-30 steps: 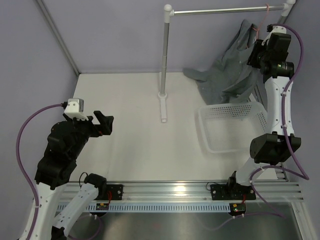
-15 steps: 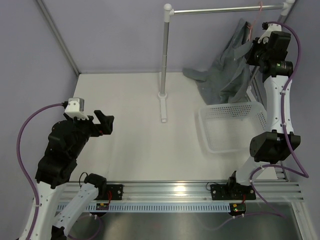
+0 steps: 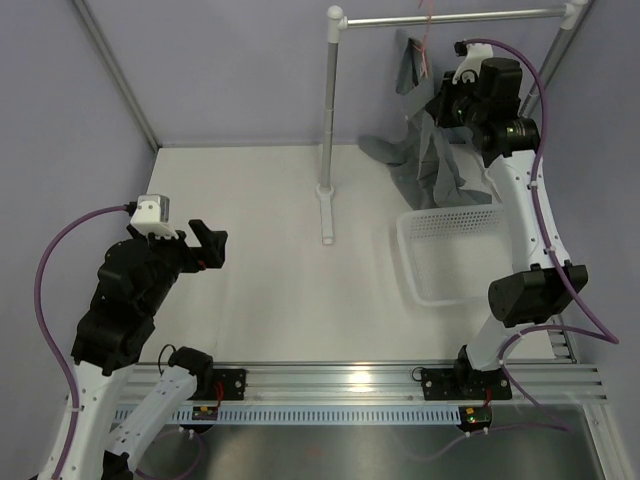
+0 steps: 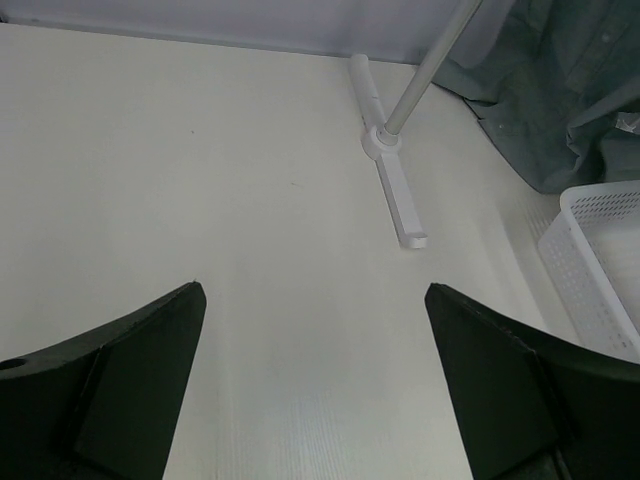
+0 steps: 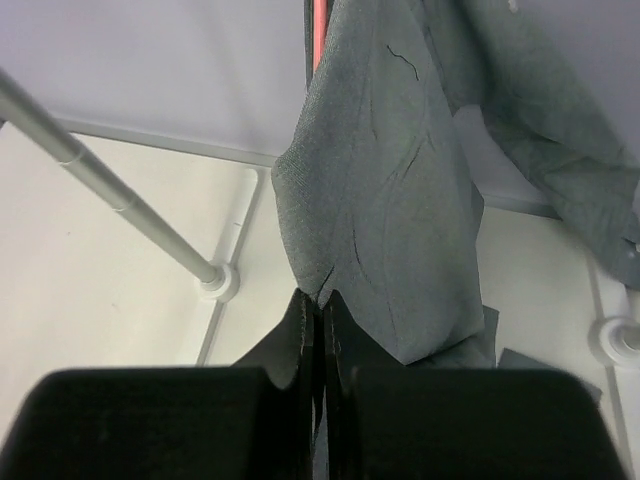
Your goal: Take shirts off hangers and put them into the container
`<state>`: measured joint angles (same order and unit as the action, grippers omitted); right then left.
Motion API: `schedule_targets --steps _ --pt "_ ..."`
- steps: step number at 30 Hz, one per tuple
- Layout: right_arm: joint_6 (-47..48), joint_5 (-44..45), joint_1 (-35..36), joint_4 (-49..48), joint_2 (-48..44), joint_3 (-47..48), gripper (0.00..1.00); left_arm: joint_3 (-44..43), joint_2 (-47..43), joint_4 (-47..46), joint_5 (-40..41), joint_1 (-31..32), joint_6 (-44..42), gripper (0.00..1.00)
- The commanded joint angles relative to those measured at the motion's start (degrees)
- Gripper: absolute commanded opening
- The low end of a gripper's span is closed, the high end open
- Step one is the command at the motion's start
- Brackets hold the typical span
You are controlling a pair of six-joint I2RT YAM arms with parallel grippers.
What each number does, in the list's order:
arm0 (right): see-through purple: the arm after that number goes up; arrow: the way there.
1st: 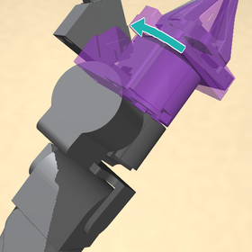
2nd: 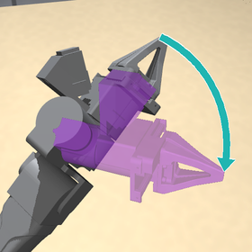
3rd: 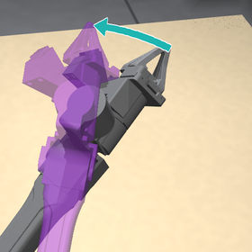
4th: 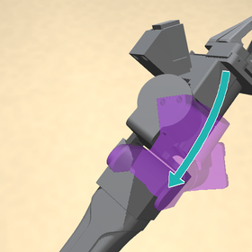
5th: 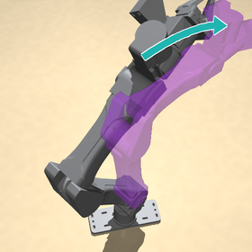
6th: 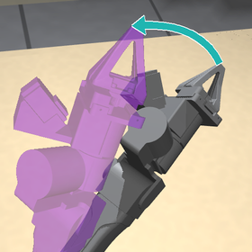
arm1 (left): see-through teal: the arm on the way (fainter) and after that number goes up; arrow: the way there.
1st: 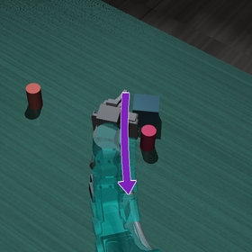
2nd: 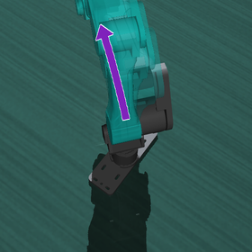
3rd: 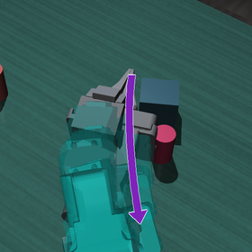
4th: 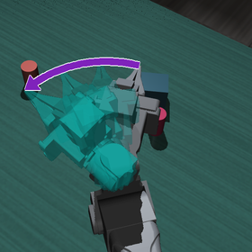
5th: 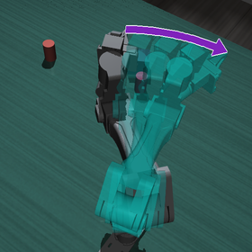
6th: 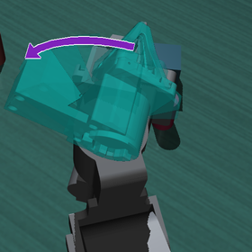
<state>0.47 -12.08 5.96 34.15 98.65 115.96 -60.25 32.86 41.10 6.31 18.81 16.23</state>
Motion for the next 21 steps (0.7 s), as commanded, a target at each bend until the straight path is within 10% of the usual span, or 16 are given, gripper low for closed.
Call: schedule_targets --steps 1,21 --pt "1.8 -2.3 2.2 -6.9 -2.8 -0.4 0.00 -0.2 -0.1 -1.6 1.0 0.3 -1.3 0.99" --pt "4.4 -2.6 3.6 -20.4 -15.6 -13.0 0.00 -0.4 2.3 -1.8 0.8 0.3 -1.2 0.99"
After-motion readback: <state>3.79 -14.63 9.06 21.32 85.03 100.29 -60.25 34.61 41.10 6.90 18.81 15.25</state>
